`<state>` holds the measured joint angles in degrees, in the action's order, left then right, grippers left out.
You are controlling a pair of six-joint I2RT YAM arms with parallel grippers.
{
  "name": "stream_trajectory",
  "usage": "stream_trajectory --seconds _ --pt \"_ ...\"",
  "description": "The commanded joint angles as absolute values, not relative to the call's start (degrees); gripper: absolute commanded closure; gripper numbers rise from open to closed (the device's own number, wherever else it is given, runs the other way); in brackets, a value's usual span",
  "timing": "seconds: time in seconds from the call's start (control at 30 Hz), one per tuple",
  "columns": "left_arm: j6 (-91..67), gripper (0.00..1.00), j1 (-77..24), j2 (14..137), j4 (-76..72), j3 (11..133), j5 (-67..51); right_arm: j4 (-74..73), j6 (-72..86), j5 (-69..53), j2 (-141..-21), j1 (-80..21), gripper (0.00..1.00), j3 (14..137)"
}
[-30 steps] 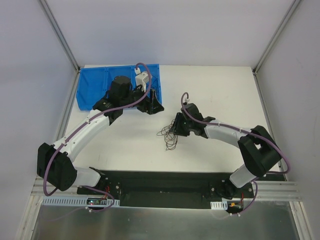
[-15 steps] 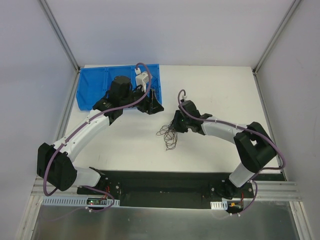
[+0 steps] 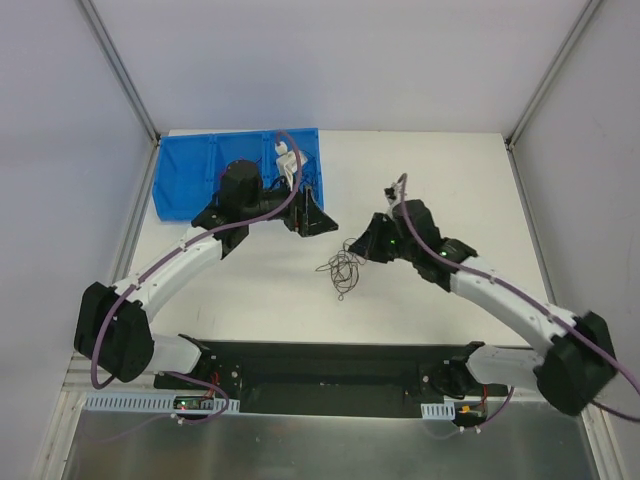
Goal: Untangle the cables
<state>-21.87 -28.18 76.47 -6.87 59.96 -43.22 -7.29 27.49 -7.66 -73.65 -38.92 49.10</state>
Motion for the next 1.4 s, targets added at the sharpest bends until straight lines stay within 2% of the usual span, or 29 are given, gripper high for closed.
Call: stream_trajectory --seconds 0.0,0.2,0.47,0.63,0.73,0.83,1.0,1.2,1.37 --pt "-33.6 0.26 -28.7 75.3 -32.1 53.4 -55.1 -12.6 25.8 -9.8 -60.3 -38.6 1.00 50.7" --pt "-39.4 0.23 -30.5 76.4 -48.4 49.8 -59.7 -14.9 27.4 -11.2 -51.2 -38.7 0.99 55.4" --pt "-34.1 0.20 -38.0 77.1 -51.3 47.1 -60.2 -6.9 34.4 -18.5 -51.1 -38.9 0.99 57.1" --pt "-34.9 0.26 -40.4 80.6 -51.8 47.3 -59.6 -4.1 37.5 -19.1 -51.3 -39.4 0.99 60.7" --pt "-36.1 0.36 -41.0 83.5 -51.9 47.1 -58.1 -3.6 38.6 -19.5 -52.0 -39.5 1.00 65.5" --pt "-38.1 0.43 -41.0 86.8 -51.7 47.4 -56.9 -5.1 37.6 -20.0 -53.5 -39.5 1.00 73.5" --pt "-41.2 0.50 -40.8 93.1 -50.6 48.5 -56.0 -14.0 32.8 -19.2 -59.6 -39.5 0.99 93.7" --pt "-49.6 0.52 -38.9 100.3 -50.4 49.2 -54.9 -24.4 24.4 -14.4 -67.4 -39.0 1.00 122.2" --pt "-49.4 0.54 -36.9 100.7 -46.0 49.6 -53.5 -26.5 16.9 -7.5 -69.6 -38.9 0.99 133.8"
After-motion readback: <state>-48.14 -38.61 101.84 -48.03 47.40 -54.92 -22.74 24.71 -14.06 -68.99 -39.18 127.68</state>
